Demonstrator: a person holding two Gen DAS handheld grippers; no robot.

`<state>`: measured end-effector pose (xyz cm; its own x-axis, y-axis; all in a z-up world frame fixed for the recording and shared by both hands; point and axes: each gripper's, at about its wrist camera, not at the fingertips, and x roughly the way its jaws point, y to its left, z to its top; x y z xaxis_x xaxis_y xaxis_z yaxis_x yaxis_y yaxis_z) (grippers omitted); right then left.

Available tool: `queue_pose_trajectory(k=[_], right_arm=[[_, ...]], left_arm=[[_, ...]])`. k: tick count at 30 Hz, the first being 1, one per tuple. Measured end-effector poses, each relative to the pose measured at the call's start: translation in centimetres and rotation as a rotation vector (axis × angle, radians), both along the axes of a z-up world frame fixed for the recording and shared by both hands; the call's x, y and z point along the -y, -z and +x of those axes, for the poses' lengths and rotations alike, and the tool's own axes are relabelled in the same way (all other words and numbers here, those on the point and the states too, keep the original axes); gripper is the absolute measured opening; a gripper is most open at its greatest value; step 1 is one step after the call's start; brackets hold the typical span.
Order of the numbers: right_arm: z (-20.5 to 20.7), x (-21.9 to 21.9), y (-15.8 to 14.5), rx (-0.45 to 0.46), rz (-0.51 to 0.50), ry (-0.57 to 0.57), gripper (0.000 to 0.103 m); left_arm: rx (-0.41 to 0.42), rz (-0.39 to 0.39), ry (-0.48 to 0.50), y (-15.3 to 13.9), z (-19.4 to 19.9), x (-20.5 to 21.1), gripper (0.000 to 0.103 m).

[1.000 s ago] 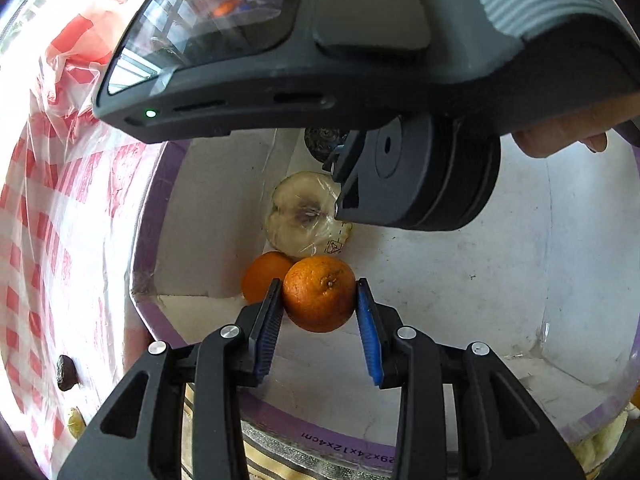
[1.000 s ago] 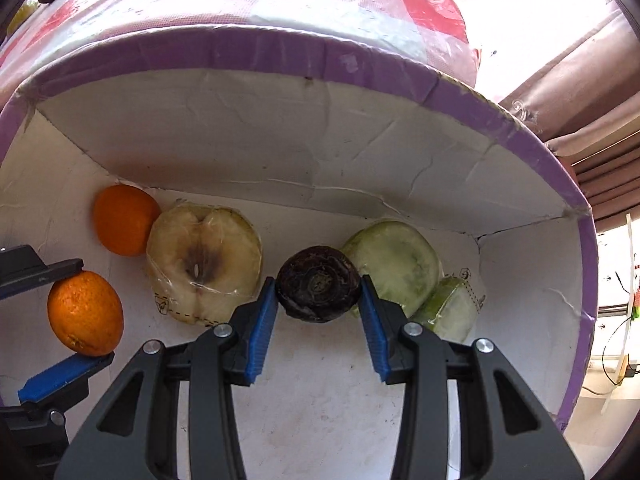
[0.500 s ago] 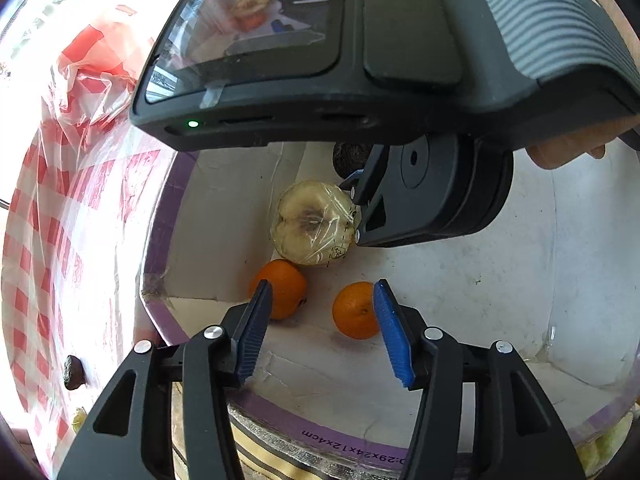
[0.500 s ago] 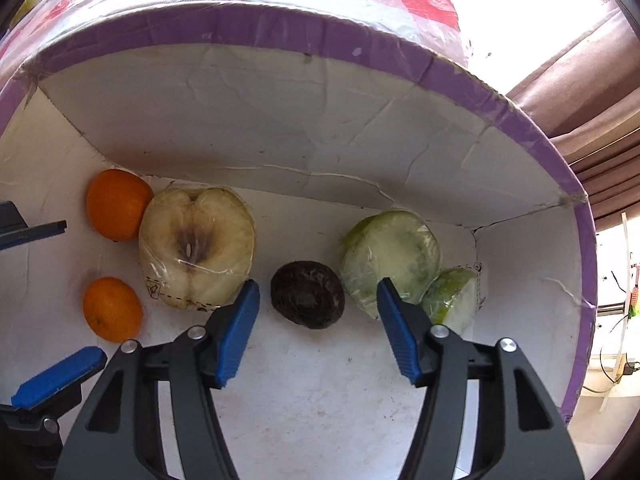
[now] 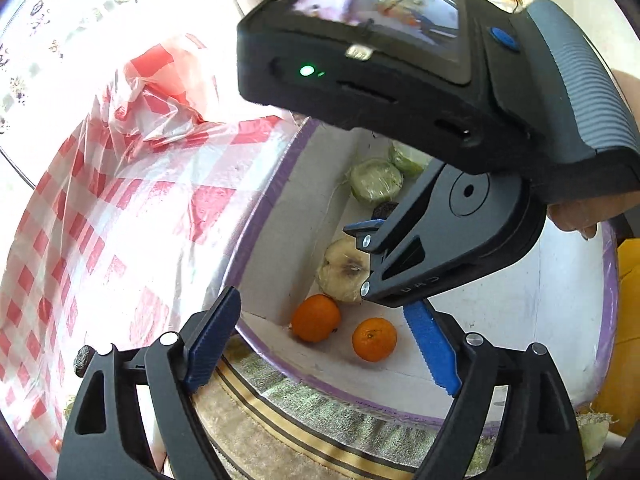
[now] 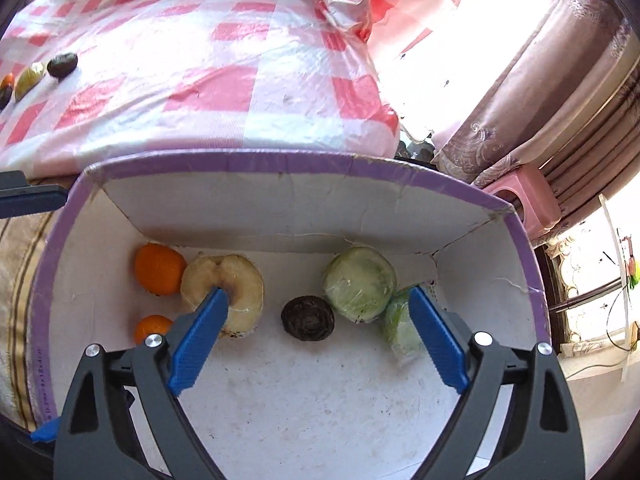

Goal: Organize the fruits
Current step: 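Withdraw both tools from the box back over the table, then grasp another orange with the left gripper while the right gripper grasps another dark beet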

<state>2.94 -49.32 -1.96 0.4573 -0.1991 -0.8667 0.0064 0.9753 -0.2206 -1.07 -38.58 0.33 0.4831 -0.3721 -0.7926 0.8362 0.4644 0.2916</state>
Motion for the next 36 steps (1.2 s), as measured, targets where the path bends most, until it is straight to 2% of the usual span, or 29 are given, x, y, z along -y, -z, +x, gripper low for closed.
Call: queue_pose_trajectory(k=[5, 9, 12, 16, 19, 28, 36], right_arm=[[-0.3, -0.1, -3.7, 0.125, 0.024, 0.038, 0.093], [0.4, -1.5, -6.2, 0.226, 0.082, 0.070, 0.095], [1.5, -2.4, -6.7, 0.279, 0.123, 0.107, 0.095], [2.9, -3.9, -7.5, 0.341, 0.179, 0.124, 0.095], [4.3, -5.5, -7.6, 0.363, 0.236, 0.118, 0.095], [7.8, -10.6, -8.6, 0.405, 0.281, 0.072, 0.095], [10.3, -15.1, -8.4, 0.417, 0.322, 0.027, 0.095]], left_arm=[[0.028, -0.095, -0.043, -2.3, 0.9, -1.9, 0.083], [0.054, -0.169, -0.108, -3.7, 2.5, -3.3, 0.085], [0.057, -0.220, -0.167, -4.6, 4.4, -5.2, 0.086], [0.111, -0.258, -0.251, -5.7, 6.3, -8.1, 0.086], [0.135, -0.297, -0.309, -6.5, 7.8, -10.7, 0.086], [0.211, -0.366, -0.426, -8.3, 10.5, -17.5, 0.087], [0.188, -0.433, -0.590, -8.2, 13.4, -23.7, 0.087]])
